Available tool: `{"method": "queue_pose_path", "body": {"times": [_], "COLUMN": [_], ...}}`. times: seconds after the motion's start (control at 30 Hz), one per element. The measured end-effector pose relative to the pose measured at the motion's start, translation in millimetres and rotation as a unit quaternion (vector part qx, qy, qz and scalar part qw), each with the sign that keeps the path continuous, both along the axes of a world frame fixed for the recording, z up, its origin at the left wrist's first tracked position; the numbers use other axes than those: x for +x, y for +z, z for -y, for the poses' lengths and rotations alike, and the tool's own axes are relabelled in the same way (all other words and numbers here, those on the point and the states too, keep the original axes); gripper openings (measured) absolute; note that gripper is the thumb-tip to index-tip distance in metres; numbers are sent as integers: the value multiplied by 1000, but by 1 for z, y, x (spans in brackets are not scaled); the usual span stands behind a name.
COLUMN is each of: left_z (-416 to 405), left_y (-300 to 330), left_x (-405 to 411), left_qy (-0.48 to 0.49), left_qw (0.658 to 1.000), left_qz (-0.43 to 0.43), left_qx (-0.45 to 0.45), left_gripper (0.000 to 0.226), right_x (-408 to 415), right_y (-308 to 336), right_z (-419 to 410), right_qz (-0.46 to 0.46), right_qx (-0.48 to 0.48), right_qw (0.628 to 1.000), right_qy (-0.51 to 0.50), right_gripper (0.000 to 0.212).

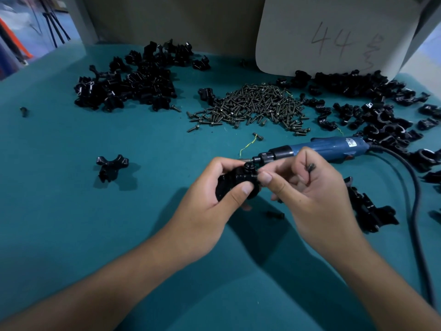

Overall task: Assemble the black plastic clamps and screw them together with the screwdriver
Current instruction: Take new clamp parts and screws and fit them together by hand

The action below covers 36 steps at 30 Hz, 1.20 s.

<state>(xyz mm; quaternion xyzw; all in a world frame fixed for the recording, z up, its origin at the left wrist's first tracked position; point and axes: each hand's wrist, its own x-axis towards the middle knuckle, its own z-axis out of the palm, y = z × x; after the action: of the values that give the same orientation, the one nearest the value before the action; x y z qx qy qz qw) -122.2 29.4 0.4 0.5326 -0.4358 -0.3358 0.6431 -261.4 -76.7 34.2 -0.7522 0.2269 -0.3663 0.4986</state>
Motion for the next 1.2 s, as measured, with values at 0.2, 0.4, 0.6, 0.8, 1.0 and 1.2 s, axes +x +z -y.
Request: {"method": "queue_pose_path", "body": {"times": [0.2,0.4,0.6,0.8,1.0,1.2], "left_z": [-1,-7,-7,-3,-3,-5], "left_y": [-2,2,1,1,0,1], "left_x": [0,-5,-7,-2,2,7], "left_qy": [-8,-22,-30,-10,-14,4], "left_qw": [1000,996,994,1000,999,994], "left_qz": [6,81,104,14,36,98], "left_qx": [14,28,31,15,19,46], "left_gripper": [24,23,25,25,39,33], "right_x": [-6,-4,-3,-8,-7,-7], "right_y": [2,2,0,4,2,3], "right_z": [3,-2,-4,4,4,4], "right_qz": [-60,-127,-132,-82,-9,9], "right_qx": [-109,-158,-115,-39,-9,-1], "right_qw": [992,979,984,995,996,996], "right_qy": [-16,11,-13,49,84,88], "right_gripper": [42,28,31,33,35,37]}}
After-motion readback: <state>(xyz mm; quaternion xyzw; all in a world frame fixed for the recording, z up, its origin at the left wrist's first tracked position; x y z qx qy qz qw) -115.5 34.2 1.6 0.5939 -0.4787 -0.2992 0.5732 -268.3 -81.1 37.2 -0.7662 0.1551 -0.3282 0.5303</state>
